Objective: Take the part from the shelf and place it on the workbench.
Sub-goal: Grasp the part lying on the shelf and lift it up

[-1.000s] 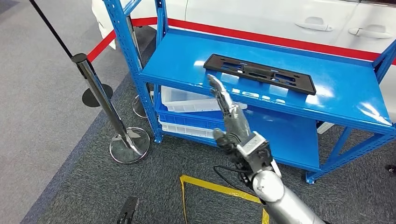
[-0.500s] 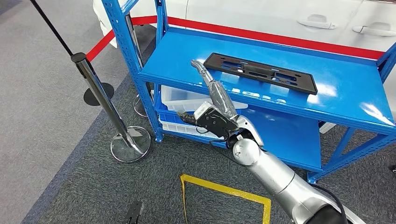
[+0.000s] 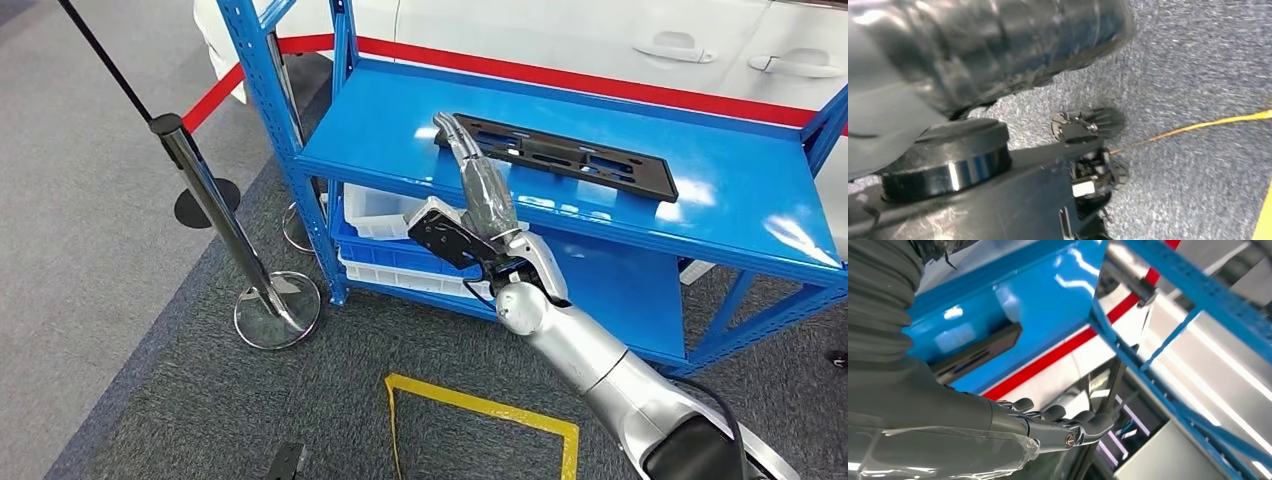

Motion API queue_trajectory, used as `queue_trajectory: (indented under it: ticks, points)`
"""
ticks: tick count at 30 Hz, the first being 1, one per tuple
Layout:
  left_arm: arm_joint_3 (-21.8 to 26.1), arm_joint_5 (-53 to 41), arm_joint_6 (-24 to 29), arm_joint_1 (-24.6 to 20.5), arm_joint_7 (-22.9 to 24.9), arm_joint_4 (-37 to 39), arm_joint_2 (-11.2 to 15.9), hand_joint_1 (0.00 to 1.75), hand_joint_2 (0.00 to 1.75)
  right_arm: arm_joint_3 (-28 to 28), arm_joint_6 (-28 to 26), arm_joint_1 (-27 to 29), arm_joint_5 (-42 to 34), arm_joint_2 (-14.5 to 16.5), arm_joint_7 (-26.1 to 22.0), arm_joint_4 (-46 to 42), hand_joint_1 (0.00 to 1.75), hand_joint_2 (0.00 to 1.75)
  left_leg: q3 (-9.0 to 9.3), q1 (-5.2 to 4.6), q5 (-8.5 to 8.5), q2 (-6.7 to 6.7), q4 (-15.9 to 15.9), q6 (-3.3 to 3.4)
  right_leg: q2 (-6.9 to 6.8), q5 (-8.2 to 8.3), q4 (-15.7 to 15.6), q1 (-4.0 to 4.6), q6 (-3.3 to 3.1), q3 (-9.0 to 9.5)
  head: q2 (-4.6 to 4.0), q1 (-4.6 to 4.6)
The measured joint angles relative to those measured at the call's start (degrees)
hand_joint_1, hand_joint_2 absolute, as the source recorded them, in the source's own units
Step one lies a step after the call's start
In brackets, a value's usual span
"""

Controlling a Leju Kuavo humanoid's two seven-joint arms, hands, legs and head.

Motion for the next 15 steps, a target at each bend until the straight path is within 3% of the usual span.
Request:
queue_trajectory:
  ticks: [2,3,6,7,8,9,11,13,15]
  points:
    - [0.0,-0.1,0.0,0.1,0.0,0.0,0.0,0.00,0.00,0.0,-1.5,-0.3,1.1,-0.2,0.6,0.5,0.00,0.00,0.49,0.26,0.23,0.06,-0.6,0.58,-0.04,-0.83,0.8,-0.02,0.57,-0.15,0.00,0.08]
    - [0.0,-0.1,0.0,0.1,0.1,0.0,-0.1,0.00,0.00,0.0,-2.2,-0.4,1.5,-0.3,0.9,0.7,0.00,0.00,0.75,0.38,0.35,0.12,-1.0,0.85,-0.08,-2.02,2.5,-0.02,0.76,-0.87,0.00,0.18]
    - [0.0,-0.4,0.0,0.0,0.2,0.0,-0.1,0.00,0.00,-0.1,-4.1,-0.6,2.7,-0.8,1.5,1.1,0.00,0.00,0.93,0.32,0.35,0.20,-1.1,1.15,-0.17,-6.62,12.7,-0.05,0.90,-5.74,0.00,0.35]
    - [0.0,-0.6,0.1,0.1,0.3,0.0,-0.1,0.00,0.00,-0.2,-4.7,-0.4,3.2,-0.9,1.7,1.2,0.00,0.00,0.95,0.30,0.32,0.20,-1.1,1.19,-0.17,-6.91,14.9,-0.05,0.88,-6.92,0.00,0.34]
    - [0.0,-0.8,0.1,0.1,0.4,0.0,-0.1,0.00,0.00,-0.4,-5.3,-0.2,3.5,-1.1,1.9,1.3,0.00,0.00,0.99,0.30,0.27,0.18,-1.0,1.24,-0.17,-6.08,15.0,-0.06,0.81,-7.11,0.00,0.35]
    - [0.0,-1.0,0.1,0.1,0.6,0.0,-0.1,0.00,0.00,-0.6,-5.9,0.0,3.8,-1.3,2.1,1.4,0.00,0.00,1.07,0.30,0.19,0.14,-0.9,1.24,-0.18,-4.28,12.8,-0.06,0.68,-6.21,0.00,0.35]
    - [0.0,-1.4,0.1,0.1,0.9,0.0,-0.1,0.00,0.00,-1.2,-6.7,0.2,4.2,-1.7,2.2,1.4,0.00,0.00,1.13,0.17,-0.06,0.05,-0.6,1.03,-0.23,-0.50,5.3,0.03,0.31,-2.81,0.00,0.36]
    - [0.0,-1.7,0.1,0.0,1.2,0.0,-0.1,0.00,0.00,-1.7,-7.1,0.3,4.3,-2.0,2.2,1.3,0.00,0.00,0.94,-0.03,-0.23,0.02,-0.3,0.59,-0.16,0.70,0.8,0.18,-0.02,-0.81,0.00,0.31]
    - [0.0,-1.8,0.1,0.0,1.3,0.1,-0.1,0.00,0.00,-2.1,-7.1,0.6,4.4,-2.2,2.2,1.2,0.00,0.00,0.82,-0.10,-0.19,0.08,-0.3,0.14,0.03,0.61,0.2,0.23,-0.38,-0.63,0.00,0.27]
